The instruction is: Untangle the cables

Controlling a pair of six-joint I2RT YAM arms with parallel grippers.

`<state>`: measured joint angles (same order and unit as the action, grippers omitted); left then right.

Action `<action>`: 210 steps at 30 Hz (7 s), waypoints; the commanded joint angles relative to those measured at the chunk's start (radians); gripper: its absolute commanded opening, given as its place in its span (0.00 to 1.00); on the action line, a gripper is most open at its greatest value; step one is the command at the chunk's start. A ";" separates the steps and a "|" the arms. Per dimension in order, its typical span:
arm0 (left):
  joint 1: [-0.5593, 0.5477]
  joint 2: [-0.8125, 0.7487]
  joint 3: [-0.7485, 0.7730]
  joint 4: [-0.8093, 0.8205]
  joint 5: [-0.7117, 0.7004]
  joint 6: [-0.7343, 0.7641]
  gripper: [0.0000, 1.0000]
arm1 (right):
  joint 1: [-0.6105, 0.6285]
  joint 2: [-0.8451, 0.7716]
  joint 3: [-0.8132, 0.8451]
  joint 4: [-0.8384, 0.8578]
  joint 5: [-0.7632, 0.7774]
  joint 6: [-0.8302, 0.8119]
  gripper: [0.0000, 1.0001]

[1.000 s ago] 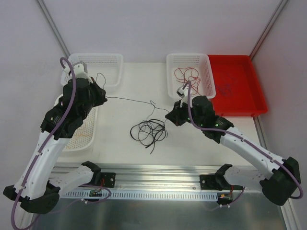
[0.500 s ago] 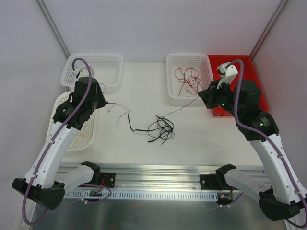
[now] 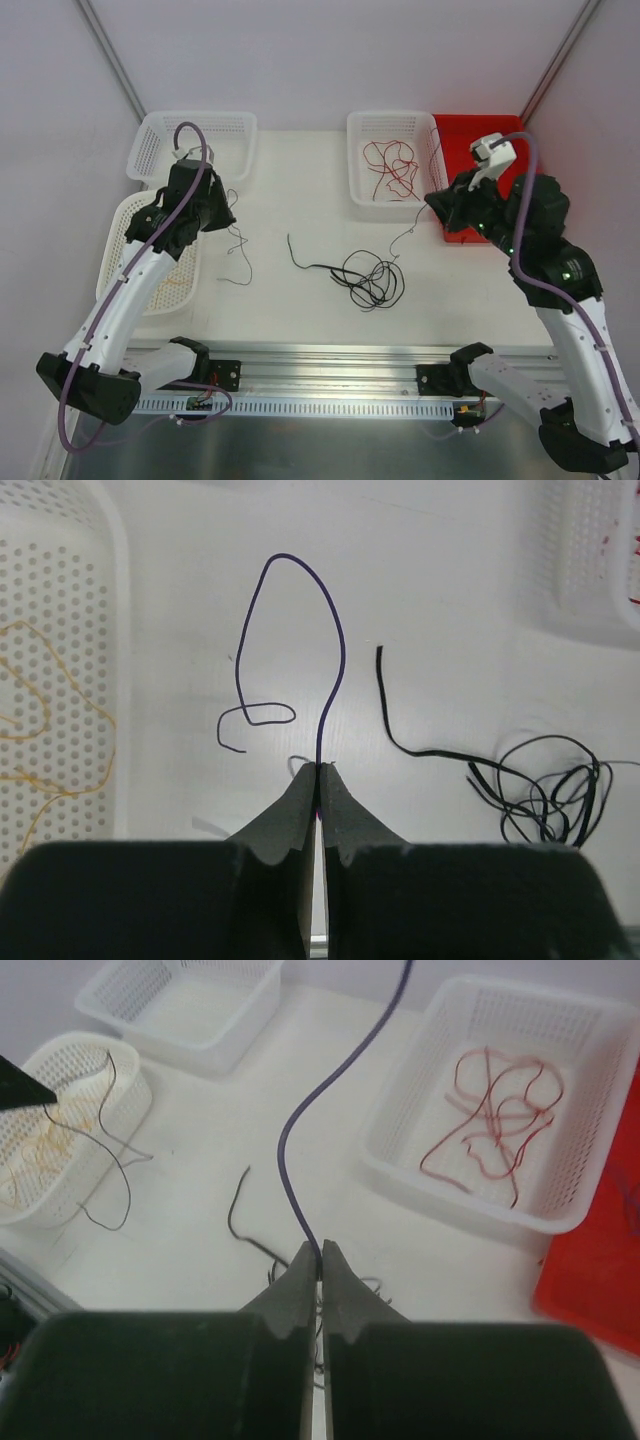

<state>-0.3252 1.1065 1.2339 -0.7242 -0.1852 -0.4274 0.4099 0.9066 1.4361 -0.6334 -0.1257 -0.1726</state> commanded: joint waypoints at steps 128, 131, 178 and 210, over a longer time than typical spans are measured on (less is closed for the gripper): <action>0.057 0.165 -0.182 0.218 0.375 0.148 0.99 | -0.373 0.470 -0.188 0.224 0.018 0.301 0.87; 0.057 0.159 -0.182 0.218 0.371 0.150 0.99 | -0.251 0.375 -0.333 0.274 0.058 0.360 0.86; 0.055 0.168 -0.182 0.220 0.414 0.156 0.99 | 0.165 0.348 -0.056 0.215 0.198 0.440 0.01; -0.380 0.418 -0.257 0.609 0.391 -0.024 0.86 | 0.191 0.245 0.259 0.070 0.086 0.265 0.01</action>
<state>-0.6777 1.4830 0.9745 -0.2321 0.2276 -0.4343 0.5976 1.2072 1.6993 -0.5854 -0.0563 0.1135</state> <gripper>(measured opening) 0.866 0.020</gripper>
